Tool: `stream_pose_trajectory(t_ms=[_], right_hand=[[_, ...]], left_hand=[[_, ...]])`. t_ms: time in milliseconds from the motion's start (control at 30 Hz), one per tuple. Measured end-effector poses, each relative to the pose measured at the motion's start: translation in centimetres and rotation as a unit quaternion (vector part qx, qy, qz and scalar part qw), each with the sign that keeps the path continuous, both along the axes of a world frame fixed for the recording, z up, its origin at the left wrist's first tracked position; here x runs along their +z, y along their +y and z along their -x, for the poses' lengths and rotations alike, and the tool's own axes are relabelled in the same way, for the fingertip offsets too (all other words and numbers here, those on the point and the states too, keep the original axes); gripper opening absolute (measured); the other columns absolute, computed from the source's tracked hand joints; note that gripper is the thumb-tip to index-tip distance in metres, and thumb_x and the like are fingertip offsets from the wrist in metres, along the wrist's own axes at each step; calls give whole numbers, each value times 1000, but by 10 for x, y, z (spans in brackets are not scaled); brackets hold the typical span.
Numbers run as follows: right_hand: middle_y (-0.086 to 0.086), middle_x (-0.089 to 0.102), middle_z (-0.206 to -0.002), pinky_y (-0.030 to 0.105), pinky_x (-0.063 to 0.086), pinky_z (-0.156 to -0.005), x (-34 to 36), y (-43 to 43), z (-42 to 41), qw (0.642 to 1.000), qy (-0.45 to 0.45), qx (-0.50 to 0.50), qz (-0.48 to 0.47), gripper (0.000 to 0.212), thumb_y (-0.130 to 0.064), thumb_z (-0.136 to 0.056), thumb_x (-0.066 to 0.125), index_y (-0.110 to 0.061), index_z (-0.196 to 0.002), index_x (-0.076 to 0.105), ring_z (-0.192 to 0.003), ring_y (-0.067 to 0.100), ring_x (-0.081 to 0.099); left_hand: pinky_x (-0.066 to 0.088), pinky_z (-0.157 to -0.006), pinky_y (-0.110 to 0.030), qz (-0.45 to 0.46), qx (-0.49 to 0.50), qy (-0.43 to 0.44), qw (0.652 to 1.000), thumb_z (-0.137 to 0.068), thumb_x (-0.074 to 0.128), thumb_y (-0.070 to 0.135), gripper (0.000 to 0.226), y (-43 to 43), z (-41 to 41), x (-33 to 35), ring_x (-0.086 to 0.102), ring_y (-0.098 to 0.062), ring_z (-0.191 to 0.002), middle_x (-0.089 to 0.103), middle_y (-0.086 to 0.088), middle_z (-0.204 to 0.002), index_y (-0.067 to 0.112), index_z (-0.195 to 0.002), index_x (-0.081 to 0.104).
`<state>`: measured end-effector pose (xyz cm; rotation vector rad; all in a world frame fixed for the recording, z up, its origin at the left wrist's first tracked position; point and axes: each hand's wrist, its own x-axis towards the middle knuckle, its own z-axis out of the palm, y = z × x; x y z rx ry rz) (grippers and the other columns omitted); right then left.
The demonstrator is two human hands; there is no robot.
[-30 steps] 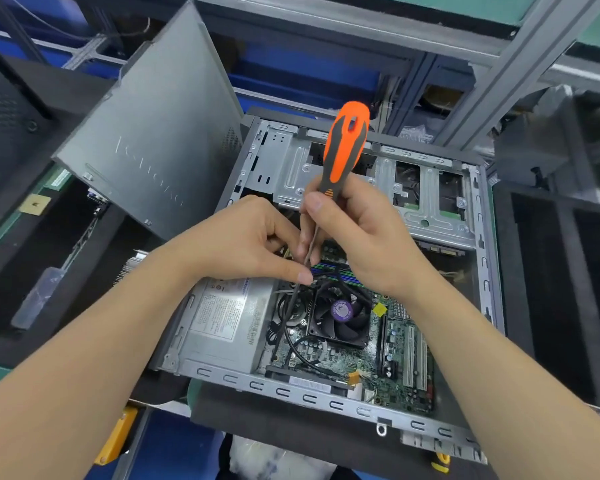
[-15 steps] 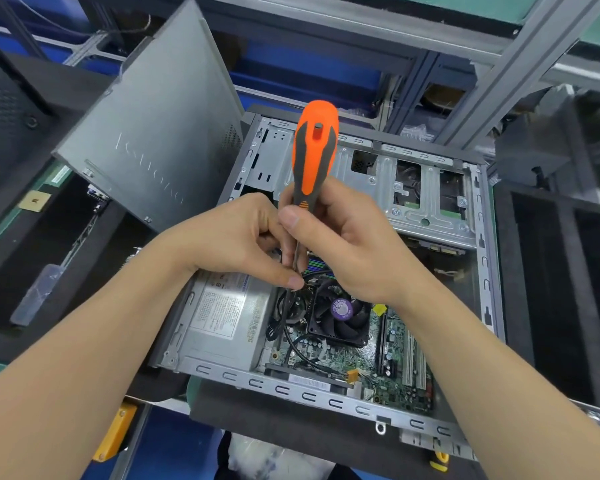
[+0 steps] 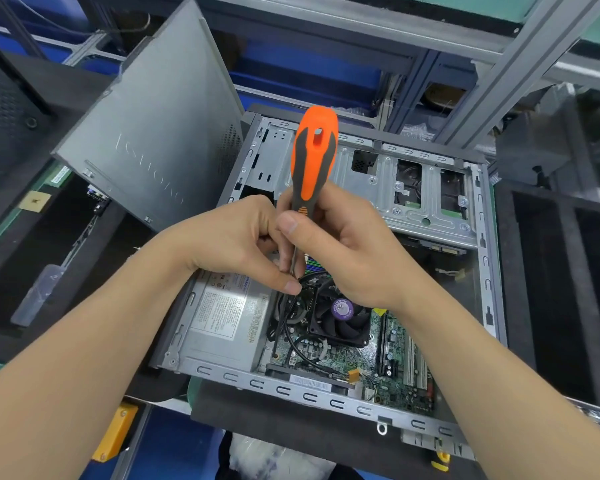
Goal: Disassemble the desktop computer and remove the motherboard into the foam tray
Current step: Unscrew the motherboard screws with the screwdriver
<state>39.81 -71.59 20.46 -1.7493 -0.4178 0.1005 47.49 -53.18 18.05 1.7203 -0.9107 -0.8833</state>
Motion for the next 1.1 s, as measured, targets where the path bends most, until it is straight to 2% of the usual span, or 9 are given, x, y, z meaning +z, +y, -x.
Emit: stream_pose_trajectory(t_ms=[367, 533, 833, 1000, 1100], right_hand=[[10, 68, -74, 47, 56, -61, 3, 2, 1, 1000, 0, -3, 6, 23, -26, -104, 54, -4, -105, 56, -61, 29, 67], [9, 68, -76, 53, 55, -62, 3, 1, 3, 1000, 1, 0, 12, 22, -25, -104, 54, -3, -105, 56, -62, 29, 67], [7, 68, -75, 55, 55, -63, 6, 3, 3, 1000, 3, -3, 26, 22, -27, -105, 54, -5, -105, 56, -63, 29, 68], [6, 68, -76, 46, 56, -63, 6, 1, 4, 999, 1, 14, 33, 19, -25, -105, 54, -6, -102, 57, -64, 27, 68], [9, 67, -81, 41, 55, -66, 11, 0, 6, 998, 6, 57, 23, 10, -16, -106, 55, -8, -102, 58, -69, 24, 67]], left_hand=[[51, -71, -12, -4, 0, -11, 1000, -72, 90, 5, 25, 0, 0, 3, 70, -4, -72, 75, 3, -77, -9, -76, 69], [51, -71, -13, -14, -5, -4, 1000, -73, 89, -1, 22, 0, 0, 3, 68, -3, -70, 75, 3, -76, -10, -76, 69], [50, -70, -10, -13, 2, -5, 1000, -72, 88, -2, 23, 0, 1, 4, 68, -1, -71, 74, 7, -75, -10, -77, 68], [51, -69, -11, -15, -3, -6, 1000, -72, 88, -2, 24, 1, 0, 1, 69, -2, -70, 75, 4, -76, -11, -76, 67], [52, -69, -10, -17, -18, 7, 1000, -70, 88, -4, 23, 2, 1, 2, 71, -2, -72, 75, 4, -77, -12, -80, 69]])
